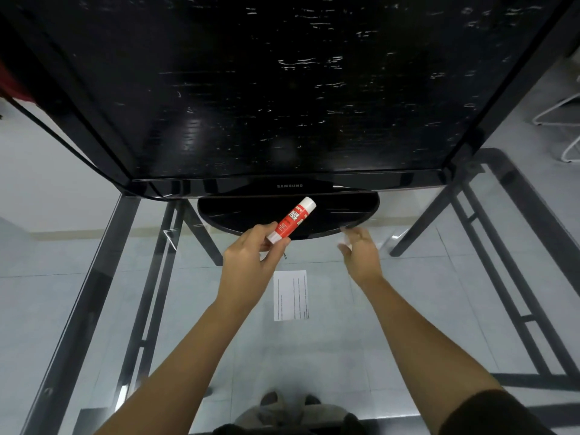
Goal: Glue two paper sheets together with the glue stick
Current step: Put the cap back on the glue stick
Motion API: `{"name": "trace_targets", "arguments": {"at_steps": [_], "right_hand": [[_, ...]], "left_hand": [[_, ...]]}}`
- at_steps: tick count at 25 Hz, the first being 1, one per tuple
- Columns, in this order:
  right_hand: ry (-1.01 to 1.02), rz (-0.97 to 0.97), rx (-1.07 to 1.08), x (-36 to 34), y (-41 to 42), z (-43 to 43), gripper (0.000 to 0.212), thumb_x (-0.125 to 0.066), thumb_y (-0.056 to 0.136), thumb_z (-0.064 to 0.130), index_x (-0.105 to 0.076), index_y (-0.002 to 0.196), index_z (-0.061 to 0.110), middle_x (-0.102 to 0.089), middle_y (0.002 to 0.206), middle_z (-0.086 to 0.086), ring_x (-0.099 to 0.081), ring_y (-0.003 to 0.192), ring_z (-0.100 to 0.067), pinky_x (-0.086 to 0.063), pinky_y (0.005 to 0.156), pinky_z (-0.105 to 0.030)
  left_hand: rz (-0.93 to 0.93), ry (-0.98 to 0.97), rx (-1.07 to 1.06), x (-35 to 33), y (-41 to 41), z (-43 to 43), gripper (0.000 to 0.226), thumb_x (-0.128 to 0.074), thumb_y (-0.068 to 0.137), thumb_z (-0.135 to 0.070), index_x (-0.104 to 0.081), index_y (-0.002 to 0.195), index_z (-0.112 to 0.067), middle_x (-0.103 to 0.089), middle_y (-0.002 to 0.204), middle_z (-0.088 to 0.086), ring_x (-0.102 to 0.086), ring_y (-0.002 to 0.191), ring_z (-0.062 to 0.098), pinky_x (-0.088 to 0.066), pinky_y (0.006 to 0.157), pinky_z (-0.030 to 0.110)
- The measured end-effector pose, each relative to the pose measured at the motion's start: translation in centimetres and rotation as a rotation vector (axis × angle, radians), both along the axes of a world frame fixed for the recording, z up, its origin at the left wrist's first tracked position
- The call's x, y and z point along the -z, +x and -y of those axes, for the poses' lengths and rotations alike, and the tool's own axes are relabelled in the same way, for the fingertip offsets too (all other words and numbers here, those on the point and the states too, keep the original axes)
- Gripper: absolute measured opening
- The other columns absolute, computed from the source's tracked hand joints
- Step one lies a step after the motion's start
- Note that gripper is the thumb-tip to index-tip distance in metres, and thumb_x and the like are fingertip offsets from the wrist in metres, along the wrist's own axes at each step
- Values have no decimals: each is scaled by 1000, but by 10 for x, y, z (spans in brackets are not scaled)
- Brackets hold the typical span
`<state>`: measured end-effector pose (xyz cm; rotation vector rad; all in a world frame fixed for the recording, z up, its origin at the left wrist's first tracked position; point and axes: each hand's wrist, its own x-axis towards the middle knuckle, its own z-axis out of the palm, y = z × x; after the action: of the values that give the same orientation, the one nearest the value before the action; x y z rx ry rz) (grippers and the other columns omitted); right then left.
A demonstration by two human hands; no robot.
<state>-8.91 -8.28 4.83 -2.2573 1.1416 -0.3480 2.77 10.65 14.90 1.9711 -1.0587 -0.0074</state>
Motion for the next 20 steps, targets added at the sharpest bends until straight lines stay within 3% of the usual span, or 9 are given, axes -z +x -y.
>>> {"name": "trace_targets", "arguments": {"at_steps": [2, 5, 9, 14, 20], "right_hand": [[234, 396, 104, -33, 13, -6, 36, -62, 87, 17, -53, 122, 13, -55, 118, -1, -60, 96, -11, -46, 79, -9], [486, 708, 56, -68, 16, -18, 20, -64, 85, 25, -60, 104, 29, -64, 105, 9, -63, 98, -8, -51, 78, -15], [584, 766, -38, -85, 13, -29, 20, -60, 87, 26, -61, 107, 27, -66, 111, -2, -62, 103, -14, -53, 86, -26], [571, 720, -98, -97, 9, -27, 21, -60, 87, 20, -61, 103, 33, -65, 104, 9, -61, 97, -1, -51, 77, -15], [502, 591, -212, -108, 7, -19, 21, -63, 86, 18, -62, 103, 30, -65, 98, 10, -58, 87, 0, -51, 75, -16]], "left_hand": [[-42, -8, -6, 3, -1, 2, 35, -68, 81, -23, -62, 109, -4, -70, 101, 11, -67, 85, 17, -51, 71, 25], [-93, -36, 2, 6, -3, 4, 33, -68, 81, -23, -62, 109, -6, -71, 100, 9, -68, 83, 16, -51, 70, 20], [-79, -51, 34, 6, -3, 5, 33, -69, 81, -23, -62, 108, -6, -71, 100, 8, -66, 81, 10, -47, 70, 12], [-52, -8, 54, 6, 3, -1, 37, -70, 79, -26, -63, 111, -9, -70, 102, 8, -66, 84, 13, -50, 70, 20], [-34, 0, 105, 2, 18, -2, 39, -71, 78, -26, -64, 113, -11, -70, 105, 6, -62, 89, 7, -44, 73, 11]]}}
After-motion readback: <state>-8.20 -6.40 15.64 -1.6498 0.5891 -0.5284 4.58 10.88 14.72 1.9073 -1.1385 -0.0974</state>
